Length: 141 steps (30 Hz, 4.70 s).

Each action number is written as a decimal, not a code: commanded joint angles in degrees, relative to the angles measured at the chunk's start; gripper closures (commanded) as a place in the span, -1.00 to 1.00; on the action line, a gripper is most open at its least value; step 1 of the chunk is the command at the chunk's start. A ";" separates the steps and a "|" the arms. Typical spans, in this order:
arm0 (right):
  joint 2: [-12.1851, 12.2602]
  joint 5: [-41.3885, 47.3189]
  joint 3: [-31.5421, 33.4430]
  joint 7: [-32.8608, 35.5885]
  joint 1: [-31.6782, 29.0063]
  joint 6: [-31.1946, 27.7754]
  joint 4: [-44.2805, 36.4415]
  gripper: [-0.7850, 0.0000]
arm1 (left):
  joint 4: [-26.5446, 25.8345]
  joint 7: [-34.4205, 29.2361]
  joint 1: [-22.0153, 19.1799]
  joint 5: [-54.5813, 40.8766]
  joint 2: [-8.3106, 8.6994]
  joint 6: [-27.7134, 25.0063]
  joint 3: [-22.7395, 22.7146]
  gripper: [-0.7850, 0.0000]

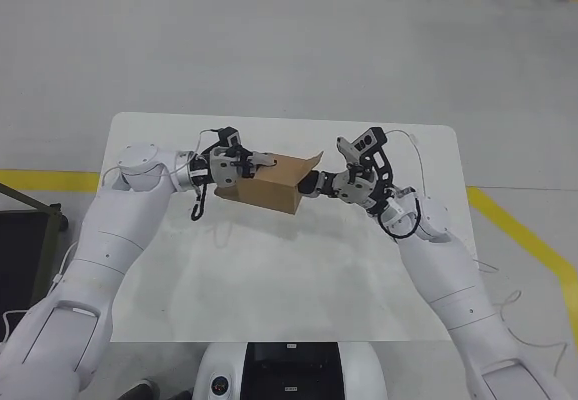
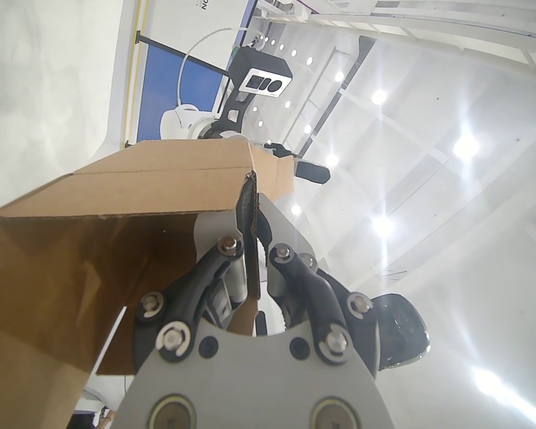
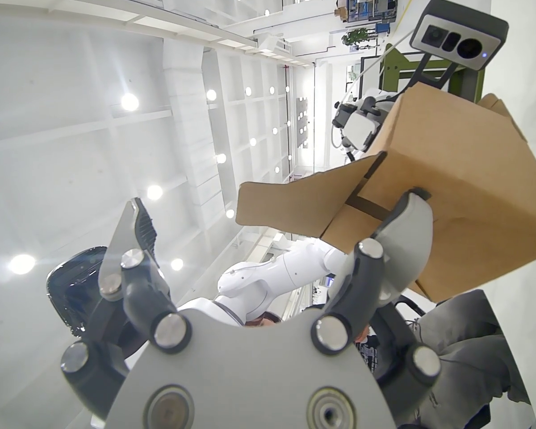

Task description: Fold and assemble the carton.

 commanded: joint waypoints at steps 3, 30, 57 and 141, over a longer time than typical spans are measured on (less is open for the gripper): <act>0.38 -0.55 1.67 -0.09 -0.45 0.06 -0.21 -1.00 | 0.36 0.48 0.04 1.19 0.18 -0.70 -0.27 1.00; 1.65 -6.10 5.56 -2.98 -0.67 2.16 -3.50 -1.00 | -4.67 1.42 1.80 12.36 1.66 -4.54 -0.28 1.00; 1.67 -7.89 3.35 -2.90 -2.42 3.12 -6.38 -1.00 | -1.09 -4.38 -0.84 3.74 1.94 -0.78 -2.38 1.00; -0.57 -5.40 -3.97 -3.56 0.58 3.17 -6.41 -1.00 | 3.81 -10.21 -2.67 -1.32 1.75 1.71 0.25 1.00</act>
